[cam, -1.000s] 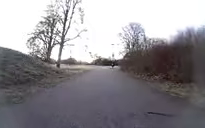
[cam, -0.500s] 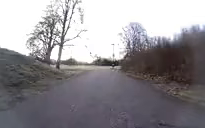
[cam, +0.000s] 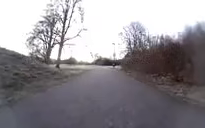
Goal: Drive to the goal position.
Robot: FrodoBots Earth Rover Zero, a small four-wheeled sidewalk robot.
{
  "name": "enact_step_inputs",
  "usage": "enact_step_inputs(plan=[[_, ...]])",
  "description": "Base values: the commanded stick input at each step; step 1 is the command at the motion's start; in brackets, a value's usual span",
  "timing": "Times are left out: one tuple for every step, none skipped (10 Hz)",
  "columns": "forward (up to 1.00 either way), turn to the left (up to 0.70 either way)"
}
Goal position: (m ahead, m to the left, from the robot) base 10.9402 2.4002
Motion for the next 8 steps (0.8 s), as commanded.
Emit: enact_step_inputs(plan=[[0.85,0.0],[0.85,0.0],[0.85,0.0],[0.85,0.0],[0.85,0.0],[0.85,0.0],[0.85,0.0],[0.85,0.0]])
